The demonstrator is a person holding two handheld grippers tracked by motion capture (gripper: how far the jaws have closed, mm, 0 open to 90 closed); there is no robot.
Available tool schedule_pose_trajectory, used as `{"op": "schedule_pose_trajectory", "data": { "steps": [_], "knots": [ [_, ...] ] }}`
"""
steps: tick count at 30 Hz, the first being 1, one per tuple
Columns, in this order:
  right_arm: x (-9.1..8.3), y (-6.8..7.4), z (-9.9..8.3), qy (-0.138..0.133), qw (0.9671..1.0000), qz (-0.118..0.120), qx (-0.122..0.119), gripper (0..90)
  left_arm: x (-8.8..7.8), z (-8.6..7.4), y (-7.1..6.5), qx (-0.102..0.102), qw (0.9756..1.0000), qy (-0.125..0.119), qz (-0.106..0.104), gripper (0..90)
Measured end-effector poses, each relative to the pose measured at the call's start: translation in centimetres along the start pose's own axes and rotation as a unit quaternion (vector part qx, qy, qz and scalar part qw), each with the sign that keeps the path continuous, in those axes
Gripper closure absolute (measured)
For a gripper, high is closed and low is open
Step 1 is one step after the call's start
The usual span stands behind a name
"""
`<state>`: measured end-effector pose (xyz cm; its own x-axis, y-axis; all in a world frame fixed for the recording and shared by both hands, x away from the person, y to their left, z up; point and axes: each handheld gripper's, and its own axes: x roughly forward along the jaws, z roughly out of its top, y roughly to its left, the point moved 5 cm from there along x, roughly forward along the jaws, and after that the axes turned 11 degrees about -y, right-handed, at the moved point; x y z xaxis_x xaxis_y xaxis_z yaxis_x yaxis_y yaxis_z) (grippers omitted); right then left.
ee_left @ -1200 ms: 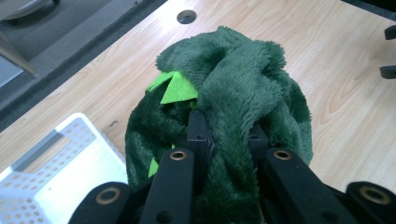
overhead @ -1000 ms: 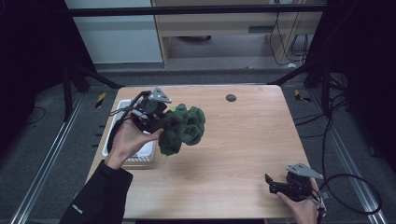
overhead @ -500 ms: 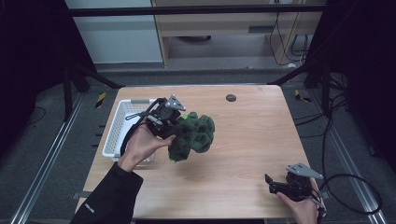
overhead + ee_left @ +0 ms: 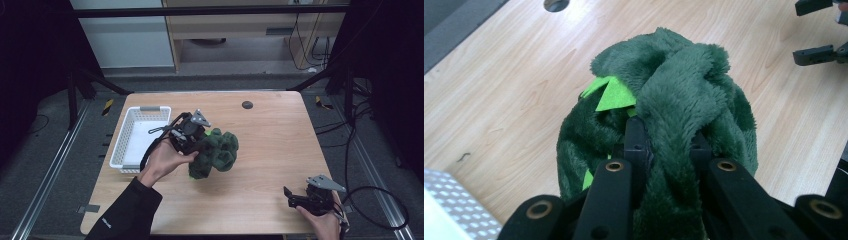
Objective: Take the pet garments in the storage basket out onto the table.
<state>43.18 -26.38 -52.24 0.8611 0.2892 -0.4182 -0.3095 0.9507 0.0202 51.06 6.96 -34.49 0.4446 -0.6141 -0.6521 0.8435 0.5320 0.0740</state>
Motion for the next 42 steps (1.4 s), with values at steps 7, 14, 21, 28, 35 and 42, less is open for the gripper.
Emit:
{"op": "schedule_pose_trajectory", "data": {
  "steps": [7,14,21,28,35,42],
  "knots": [
    [0.0,0.1,0.0,0.002,1.0000,0.003,-0.001,4.7,1.0,-0.3,-0.5,0.000,1.0000,0.003,-0.008,78.5],
    [0.0,0.1,0.0,0.002,1.0000,0.004,0.001,4.7,2.0,-1.0,-0.9,-0.001,0.9998,0.013,-0.018,78.4],
    [0.0,0.1,0.0,0.002,1.0000,0.003,-0.001,4.6,3.2,-1.8,-1.3,-0.002,0.9993,0.026,-0.028,78.3],
    [0.0,0.1,0.0,0.002,1.0000,0.004,-0.003,4.7,4.3,-2.4,-1.8,0.000,0.9987,0.037,-0.036,78.2],
    [0.1,0.1,-0.1,0.004,1.0000,0.004,-0.003,4.6,5.4,-3.2,-2.1,-0.003,0.9980,0.047,-0.042,77.8],
    [0.1,0.1,-0.1,0.006,1.0000,0.005,-0.003,4.5,6.3,-4.0,-2.2,-0.006,0.9973,0.056,-0.046,76.9]
  ]
}}
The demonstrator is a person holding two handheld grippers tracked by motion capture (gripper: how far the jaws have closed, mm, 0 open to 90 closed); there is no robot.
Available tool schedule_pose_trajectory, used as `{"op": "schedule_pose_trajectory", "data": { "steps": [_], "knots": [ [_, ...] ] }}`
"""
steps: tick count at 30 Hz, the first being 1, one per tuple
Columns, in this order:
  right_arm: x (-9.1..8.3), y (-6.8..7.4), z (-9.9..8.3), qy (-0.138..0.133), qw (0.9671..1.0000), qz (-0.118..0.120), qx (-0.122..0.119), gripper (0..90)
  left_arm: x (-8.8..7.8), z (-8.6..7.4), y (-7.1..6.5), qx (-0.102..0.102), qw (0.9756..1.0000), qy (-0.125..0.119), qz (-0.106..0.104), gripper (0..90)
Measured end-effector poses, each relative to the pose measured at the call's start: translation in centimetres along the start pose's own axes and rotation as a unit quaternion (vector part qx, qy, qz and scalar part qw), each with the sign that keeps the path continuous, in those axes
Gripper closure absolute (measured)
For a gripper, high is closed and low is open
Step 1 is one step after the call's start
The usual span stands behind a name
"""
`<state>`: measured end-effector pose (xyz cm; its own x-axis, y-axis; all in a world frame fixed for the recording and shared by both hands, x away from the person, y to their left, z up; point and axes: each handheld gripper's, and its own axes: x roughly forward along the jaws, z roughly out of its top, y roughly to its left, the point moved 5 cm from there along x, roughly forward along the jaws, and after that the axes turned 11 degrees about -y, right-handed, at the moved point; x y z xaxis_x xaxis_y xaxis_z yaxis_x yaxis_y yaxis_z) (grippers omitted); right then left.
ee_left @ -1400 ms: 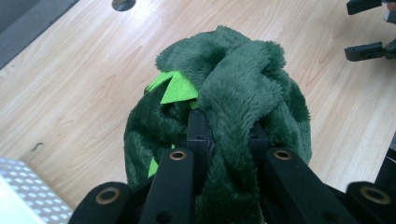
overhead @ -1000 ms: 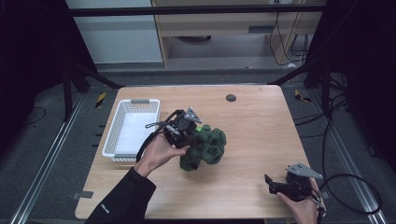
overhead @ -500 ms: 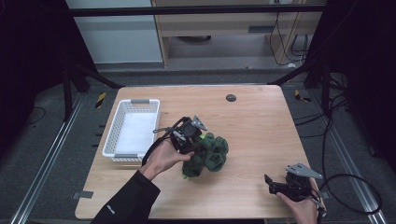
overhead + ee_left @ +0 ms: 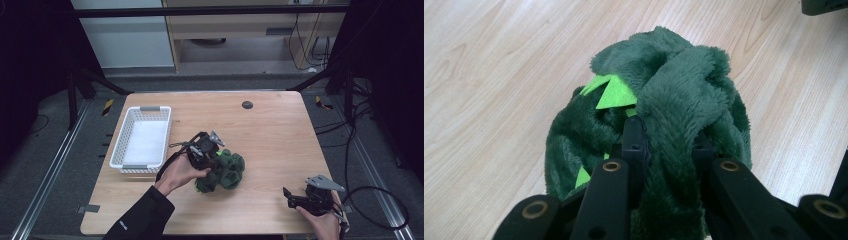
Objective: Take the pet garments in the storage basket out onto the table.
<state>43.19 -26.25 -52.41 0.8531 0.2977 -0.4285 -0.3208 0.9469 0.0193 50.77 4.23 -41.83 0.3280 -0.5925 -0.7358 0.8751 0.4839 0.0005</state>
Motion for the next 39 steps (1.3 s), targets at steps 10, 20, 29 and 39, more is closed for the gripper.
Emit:
{"op": "schedule_pose_trajectory", "data": {
  "steps": [10,20,29,39],
  "knots": [
    [0.0,0.0,0.0,0.000,1.0000,0.001,-0.003,4.4,1.1,-0.8,-0.2,-0.001,1.0000,0.007,-0.006,74.1],
    [0.0,0.0,0.0,0.000,1.0000,0.001,-0.002,4.4,1.9,-1.8,-0.1,-0.003,0.9997,0.021,-0.011,68.3],
    [0.0,0.0,0.0,0.001,1.0000,0.001,-0.002,4.4,2.5,-2.7,0.1,-0.003,0.9995,0.030,-0.008,62.7],
    [0.0,0.1,0.0,0.003,1.0000,0.003,0.002,4.3,3.0,-3.8,0.5,-0.006,0.9995,0.031,-0.007,53.3]
  ]
}}
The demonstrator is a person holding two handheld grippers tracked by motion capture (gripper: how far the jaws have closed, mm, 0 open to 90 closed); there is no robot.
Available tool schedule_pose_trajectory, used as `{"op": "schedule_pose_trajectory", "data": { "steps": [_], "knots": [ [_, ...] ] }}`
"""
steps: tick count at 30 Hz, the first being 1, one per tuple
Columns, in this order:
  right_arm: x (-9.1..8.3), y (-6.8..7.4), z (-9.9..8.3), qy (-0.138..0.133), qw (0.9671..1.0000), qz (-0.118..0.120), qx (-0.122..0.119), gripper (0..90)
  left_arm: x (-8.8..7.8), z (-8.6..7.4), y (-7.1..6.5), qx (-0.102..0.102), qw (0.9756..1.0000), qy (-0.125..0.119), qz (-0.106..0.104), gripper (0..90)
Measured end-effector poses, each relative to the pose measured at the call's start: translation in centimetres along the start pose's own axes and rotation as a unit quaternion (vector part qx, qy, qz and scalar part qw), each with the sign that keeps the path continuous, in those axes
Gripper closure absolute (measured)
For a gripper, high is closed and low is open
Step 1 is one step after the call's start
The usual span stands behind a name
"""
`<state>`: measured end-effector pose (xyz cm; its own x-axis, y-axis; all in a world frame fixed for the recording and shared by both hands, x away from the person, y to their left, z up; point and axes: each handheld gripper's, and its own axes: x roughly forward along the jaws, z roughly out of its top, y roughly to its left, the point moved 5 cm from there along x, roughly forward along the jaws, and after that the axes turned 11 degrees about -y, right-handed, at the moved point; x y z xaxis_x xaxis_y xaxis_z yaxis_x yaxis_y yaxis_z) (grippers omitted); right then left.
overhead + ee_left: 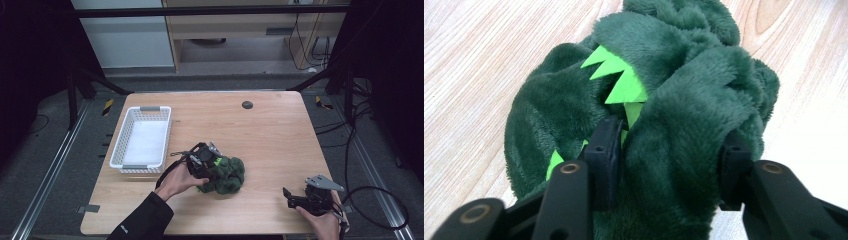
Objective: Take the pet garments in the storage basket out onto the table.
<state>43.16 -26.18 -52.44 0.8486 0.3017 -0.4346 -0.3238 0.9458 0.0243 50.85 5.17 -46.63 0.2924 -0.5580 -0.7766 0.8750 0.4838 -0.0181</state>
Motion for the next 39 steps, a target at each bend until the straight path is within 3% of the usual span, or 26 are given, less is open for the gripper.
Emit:
{"op": "schedule_pose_trajectory", "data": {
  "steps": [8,16,22,28,37,39],
  "knots": [
    [0.0,0.0,0.0,0.001,1.0000,0.000,0.001,4.2,-0.4,-0.1,-0.1,0.000,0.9999,-0.014,0.001,41.7],
    [0.1,-0.1,-0.1,0.002,1.0000,-0.001,-0.004,3.9,-1.1,-0.1,-0.2,0.010,0.9989,-0.045,0.006,28.3],
    [0.1,-0.1,-0.1,0.001,1.0000,-0.001,-0.004,3.8,-2.4,-0.1,-0.3,0.009,0.9973,-0.072,0.011,24.3],
    [0.1,-0.1,-0.1,0.002,1.0000,-0.001,-0.003,3.8,-4.0,-0.1,-0.3,0.006,0.9945,-0.104,0.016,23.5],
    [0.1,-0.1,-0.1,0.001,1.0000,-0.001,-0.002,3.7,-6.3,-1.3,0.2,-0.013,0.9873,-0.154,0.034,23.2],
    [0.1,-0.1,-0.1,0.002,1.0000,-0.002,-0.001,3.7,-6.8,-1.7,0.4,-0.020,0.9846,-0.168,0.043,22.8]
  ]
}}
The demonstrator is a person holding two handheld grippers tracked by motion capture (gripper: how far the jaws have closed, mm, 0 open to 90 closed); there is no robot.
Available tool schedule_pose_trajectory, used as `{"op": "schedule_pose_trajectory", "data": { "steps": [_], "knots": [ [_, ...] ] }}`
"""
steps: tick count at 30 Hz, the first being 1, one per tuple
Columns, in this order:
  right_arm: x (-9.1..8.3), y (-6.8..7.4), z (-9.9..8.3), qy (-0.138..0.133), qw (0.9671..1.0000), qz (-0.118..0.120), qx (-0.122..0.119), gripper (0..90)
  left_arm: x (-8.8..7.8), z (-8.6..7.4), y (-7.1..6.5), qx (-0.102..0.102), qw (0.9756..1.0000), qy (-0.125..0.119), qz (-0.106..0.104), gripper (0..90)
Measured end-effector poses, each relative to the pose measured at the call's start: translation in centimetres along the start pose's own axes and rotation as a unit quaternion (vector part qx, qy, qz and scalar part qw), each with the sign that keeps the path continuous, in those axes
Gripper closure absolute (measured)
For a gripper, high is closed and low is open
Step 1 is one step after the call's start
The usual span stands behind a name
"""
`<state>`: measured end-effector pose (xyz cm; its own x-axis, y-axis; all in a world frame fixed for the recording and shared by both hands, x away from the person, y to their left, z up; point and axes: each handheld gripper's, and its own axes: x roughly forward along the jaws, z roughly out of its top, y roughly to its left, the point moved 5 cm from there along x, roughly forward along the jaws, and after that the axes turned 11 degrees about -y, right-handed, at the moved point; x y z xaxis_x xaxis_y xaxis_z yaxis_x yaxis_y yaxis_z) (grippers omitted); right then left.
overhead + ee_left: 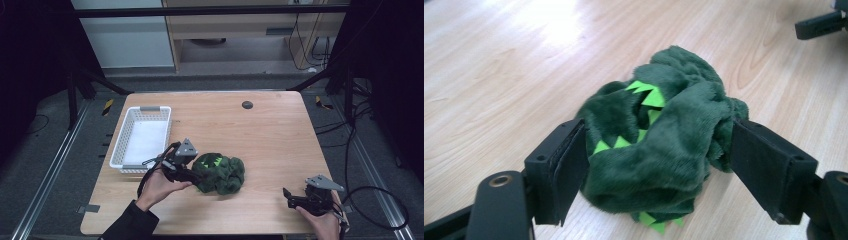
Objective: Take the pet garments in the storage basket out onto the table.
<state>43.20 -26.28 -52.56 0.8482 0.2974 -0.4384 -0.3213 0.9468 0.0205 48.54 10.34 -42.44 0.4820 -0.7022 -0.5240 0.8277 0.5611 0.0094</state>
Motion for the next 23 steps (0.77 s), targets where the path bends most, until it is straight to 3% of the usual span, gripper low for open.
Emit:
{"op": "schedule_pose_trajectory", "data": {
  "steps": [7,11,17,23],
  "knots": [
    [0.0,0.0,0.0,0.000,1.0000,0.000,0.000,3.6,-2.0,-1.9,1.0,-0.013,0.9990,-0.024,0.035,21.6],
    [0.0,0.0,0.0,0.000,1.0000,0.000,-0.001,3.6,-3.2,-3.4,1.5,-0.020,0.9981,-0.024,0.053,21.6],
    [0.0,0.0,0.0,0.001,1.0000,-0.001,-0.001,3.5,-5.1,-5.9,2.3,-0.043,0.9951,-0.039,0.080,21.5],
    [0.0,0.0,0.0,0.000,1.0000,-0.001,-0.001,3.5,-5.9,-8.6,2.6,-0.060,0.9927,-0.041,0.096,21.5]
  ]
}}
